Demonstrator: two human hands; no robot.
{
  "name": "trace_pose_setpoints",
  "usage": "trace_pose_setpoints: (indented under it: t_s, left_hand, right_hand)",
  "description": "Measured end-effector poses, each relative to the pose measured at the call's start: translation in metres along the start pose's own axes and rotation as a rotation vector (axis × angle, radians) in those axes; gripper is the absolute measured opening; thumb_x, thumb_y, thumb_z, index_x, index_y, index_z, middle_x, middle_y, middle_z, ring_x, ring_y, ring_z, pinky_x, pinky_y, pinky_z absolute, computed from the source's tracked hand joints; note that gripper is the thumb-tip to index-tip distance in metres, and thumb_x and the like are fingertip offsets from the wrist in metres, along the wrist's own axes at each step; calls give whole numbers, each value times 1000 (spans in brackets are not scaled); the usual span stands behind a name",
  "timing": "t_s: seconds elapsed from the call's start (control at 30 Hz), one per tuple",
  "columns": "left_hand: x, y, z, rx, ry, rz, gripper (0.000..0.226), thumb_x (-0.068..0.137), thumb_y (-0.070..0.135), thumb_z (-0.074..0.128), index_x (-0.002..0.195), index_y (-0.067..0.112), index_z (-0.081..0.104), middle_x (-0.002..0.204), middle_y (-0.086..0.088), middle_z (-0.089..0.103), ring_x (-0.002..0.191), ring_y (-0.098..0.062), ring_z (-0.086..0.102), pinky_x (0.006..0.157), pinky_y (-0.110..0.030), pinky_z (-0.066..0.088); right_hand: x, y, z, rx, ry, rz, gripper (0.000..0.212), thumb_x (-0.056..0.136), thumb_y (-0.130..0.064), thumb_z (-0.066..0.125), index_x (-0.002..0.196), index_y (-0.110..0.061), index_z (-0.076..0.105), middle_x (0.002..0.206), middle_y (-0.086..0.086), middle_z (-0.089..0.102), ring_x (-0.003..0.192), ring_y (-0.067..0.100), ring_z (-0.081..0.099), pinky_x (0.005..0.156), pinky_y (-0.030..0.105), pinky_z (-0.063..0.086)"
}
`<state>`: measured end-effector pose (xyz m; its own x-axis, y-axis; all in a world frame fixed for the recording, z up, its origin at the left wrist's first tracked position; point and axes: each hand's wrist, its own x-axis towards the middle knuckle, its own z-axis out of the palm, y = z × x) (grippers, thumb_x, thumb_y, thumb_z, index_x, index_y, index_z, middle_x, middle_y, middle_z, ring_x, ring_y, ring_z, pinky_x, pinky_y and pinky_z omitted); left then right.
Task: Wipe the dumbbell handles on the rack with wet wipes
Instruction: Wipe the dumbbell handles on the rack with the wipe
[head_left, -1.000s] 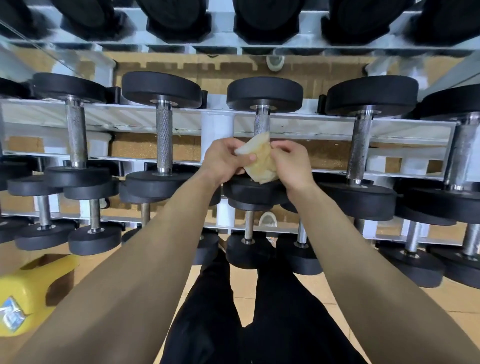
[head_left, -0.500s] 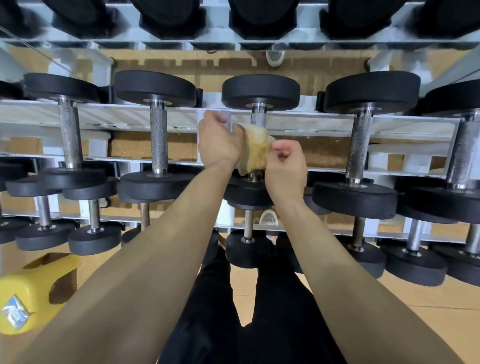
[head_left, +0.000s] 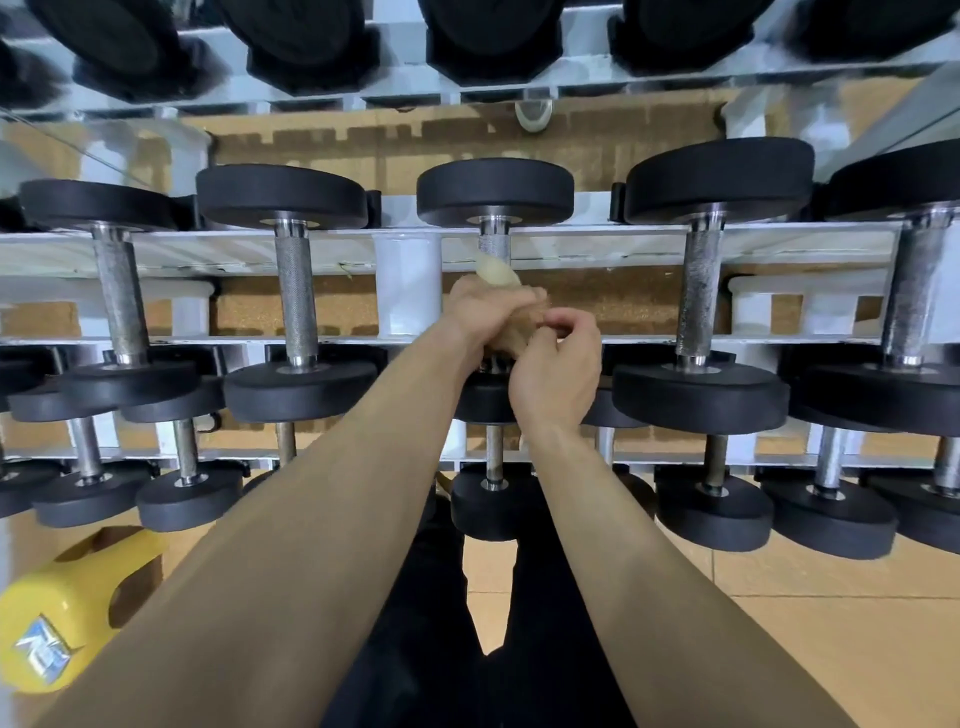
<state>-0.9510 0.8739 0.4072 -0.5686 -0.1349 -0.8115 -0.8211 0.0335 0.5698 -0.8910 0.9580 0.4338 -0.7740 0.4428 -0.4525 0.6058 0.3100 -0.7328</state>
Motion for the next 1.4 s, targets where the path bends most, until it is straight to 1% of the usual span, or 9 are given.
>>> trace_pose_setpoints:
  t_s: [0.1, 0.23, 0.37, 0.53, 0.7, 0.93, 1.1, 1.33, 1.4]
  left_hand:
    - [5, 12, -4, -116, -71, -74, 33, 75, 30, 87, 92, 9, 67, 72, -7, 72, 67, -23, 70, 57, -32, 56]
    - [16, 35, -4, -276, -111, -79, 39, 78, 25, 85, 107, 8, 65, 74, -7, 68, 60, -22, 68, 56, -31, 55]
    - [20, 39, -3, -316, -55, -6, 51, 70, 28, 89, 112, 7, 70, 78, -3, 71, 70, -20, 70, 64, -32, 57]
    - [8, 18, 1, -61, 46, 39, 33, 77, 30, 85, 96, 18, 62, 93, -4, 70, 89, -21, 70, 84, -39, 61]
    - [-8, -4, -4, 138, -47, -72, 27, 80, 23, 82, 97, 8, 67, 83, -5, 70, 81, -20, 68, 67, -28, 54]
    - [9, 19, -7, -156, -189, -157, 22, 75, 22, 85, 89, 13, 70, 76, -6, 72, 75, -24, 71, 73, -36, 58]
    - [15, 47, -16, -289, -270, -157, 28, 87, 26, 75, 65, 14, 61, 56, 0, 60, 49, -16, 61, 51, -25, 49]
    - [-8, 31, 19, -131, 255, -46, 28, 84, 22, 74, 107, 18, 58, 87, 2, 65, 79, -17, 65, 73, -31, 55]
    - [-17, 18, 27, -50, 270, -24, 41, 85, 15, 70, 122, 16, 50, 91, 0, 60, 81, -18, 62, 78, -35, 55]
  right_hand:
    - [1, 1, -1, 12, 5, -30, 16, 96, -13, 49, 102, -25, 57, 106, -9, 59, 98, 10, 54, 89, 37, 48]
    - [2, 3, 1, 17, -6, -44, 16, 94, -13, 48, 99, -26, 57, 103, -10, 59, 92, 4, 52, 87, 33, 46]
    - [1, 4, 2, 43, 14, -32, 17, 95, -12, 45, 98, -24, 58, 104, -10, 59, 92, -4, 51, 84, 28, 42]
    - [1, 4, 2, 58, 20, -72, 16, 94, -14, 43, 97, -20, 58, 102, -9, 60, 92, 6, 52, 82, 29, 42]
    - [1, 5, 2, 46, 27, -76, 14, 93, -17, 43, 94, -21, 57, 99, -8, 59, 90, 6, 52, 85, 36, 46]
    - [1, 4, 4, 62, 37, -84, 17, 89, -23, 40, 92, -22, 56, 98, -7, 61, 92, 11, 53, 83, 34, 42]
    - [1, 4, 4, 83, 30, -73, 20, 87, -23, 39, 92, -23, 58, 99, -7, 62, 95, 12, 55, 83, 28, 40]
    - [2, 5, 2, 63, 7, -80, 16, 94, -13, 42, 92, -18, 57, 101, -1, 61, 88, 9, 51, 78, 26, 37]
    - [2, 5, 1, 61, 17, -84, 16, 94, -13, 42, 92, -16, 57, 100, 0, 61, 87, 11, 52, 78, 29, 40]
